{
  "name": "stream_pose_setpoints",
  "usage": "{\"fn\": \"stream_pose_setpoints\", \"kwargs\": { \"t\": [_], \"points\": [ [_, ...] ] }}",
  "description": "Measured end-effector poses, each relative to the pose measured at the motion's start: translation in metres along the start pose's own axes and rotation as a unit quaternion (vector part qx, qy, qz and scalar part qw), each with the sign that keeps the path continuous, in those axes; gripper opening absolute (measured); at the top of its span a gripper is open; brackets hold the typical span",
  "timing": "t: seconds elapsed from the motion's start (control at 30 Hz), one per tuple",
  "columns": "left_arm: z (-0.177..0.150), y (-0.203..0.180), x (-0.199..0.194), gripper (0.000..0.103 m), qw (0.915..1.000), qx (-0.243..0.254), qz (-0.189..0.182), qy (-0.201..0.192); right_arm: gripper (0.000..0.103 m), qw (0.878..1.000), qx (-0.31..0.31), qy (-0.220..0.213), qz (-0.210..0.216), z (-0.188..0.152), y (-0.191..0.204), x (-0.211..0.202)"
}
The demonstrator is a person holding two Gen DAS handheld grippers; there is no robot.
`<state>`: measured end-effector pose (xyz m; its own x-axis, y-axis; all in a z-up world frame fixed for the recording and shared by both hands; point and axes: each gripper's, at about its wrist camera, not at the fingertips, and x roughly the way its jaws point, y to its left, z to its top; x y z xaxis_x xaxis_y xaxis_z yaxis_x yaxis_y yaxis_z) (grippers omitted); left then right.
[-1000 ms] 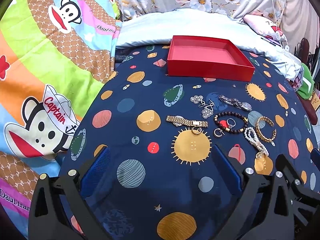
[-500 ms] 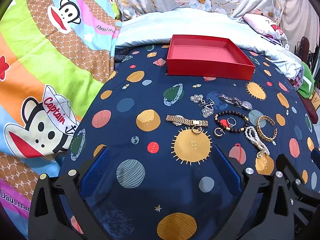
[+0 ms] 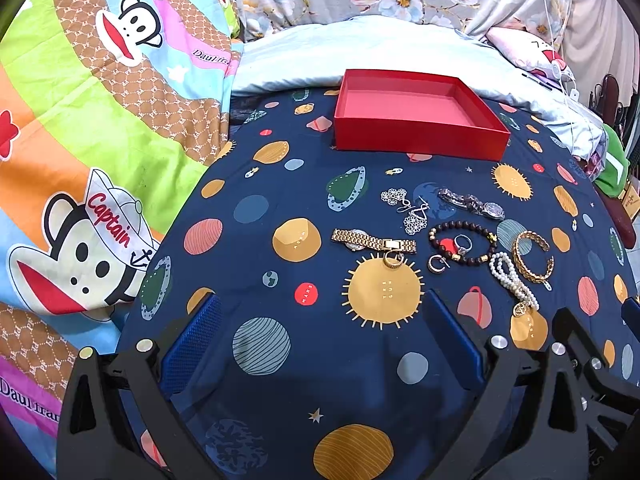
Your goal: Organize jewelry
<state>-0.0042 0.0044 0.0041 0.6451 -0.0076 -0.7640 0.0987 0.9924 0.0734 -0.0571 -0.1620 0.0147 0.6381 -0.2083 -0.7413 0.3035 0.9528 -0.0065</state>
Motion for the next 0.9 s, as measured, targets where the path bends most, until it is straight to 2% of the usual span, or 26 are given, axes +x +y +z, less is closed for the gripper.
{"fn": "stream_pose_setpoints", "kwargs": {
  "t": [0.9],
  "points": [
    [-0.0026,-0.0009,0.0050,0.098,1.0000,-0.005,-0.007,0.005,0.098,1.000,0.001,0.000,0.001,-0.0031,-0.0009,0.0033]
  ]
}}
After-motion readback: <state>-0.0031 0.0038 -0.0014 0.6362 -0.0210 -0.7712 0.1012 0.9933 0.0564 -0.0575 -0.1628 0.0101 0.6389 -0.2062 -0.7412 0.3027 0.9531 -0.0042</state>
